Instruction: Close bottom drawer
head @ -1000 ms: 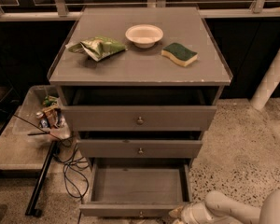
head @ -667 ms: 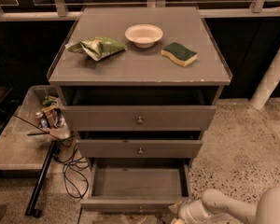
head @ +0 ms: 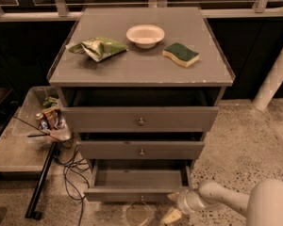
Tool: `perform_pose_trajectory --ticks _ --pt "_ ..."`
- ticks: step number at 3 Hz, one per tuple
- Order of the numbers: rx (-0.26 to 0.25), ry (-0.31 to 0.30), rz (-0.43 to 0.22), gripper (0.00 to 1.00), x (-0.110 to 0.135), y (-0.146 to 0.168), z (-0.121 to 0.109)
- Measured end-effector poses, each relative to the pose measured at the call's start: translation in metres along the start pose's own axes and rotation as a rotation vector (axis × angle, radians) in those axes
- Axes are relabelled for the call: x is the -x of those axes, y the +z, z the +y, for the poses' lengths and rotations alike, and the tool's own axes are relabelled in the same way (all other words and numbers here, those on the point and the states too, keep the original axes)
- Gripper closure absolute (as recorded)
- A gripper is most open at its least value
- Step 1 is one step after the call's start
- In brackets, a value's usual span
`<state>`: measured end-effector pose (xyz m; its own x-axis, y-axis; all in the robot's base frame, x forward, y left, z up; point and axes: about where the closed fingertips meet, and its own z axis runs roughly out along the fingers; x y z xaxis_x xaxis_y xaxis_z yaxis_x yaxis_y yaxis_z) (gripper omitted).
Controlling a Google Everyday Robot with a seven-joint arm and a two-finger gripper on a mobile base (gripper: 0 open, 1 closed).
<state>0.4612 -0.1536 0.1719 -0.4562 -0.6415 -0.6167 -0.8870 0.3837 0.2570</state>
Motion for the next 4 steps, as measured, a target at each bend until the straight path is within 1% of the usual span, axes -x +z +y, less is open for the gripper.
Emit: perform_pose_trajectory --ticks 1,2,3,4 --pt "-0.001 0.0 0.0 0.43 0.0 0.0 0.0" --pt "-0.113 -0.017 -0.002 0.65 0.027 -0.026 -0.062" --pt "-0.154 -0.024 -0.011 0.63 0.034 -0.037 -0.085" --pt "-0.154 -0.024 -0.011 0.39 0.034 -0.037 -0.085"
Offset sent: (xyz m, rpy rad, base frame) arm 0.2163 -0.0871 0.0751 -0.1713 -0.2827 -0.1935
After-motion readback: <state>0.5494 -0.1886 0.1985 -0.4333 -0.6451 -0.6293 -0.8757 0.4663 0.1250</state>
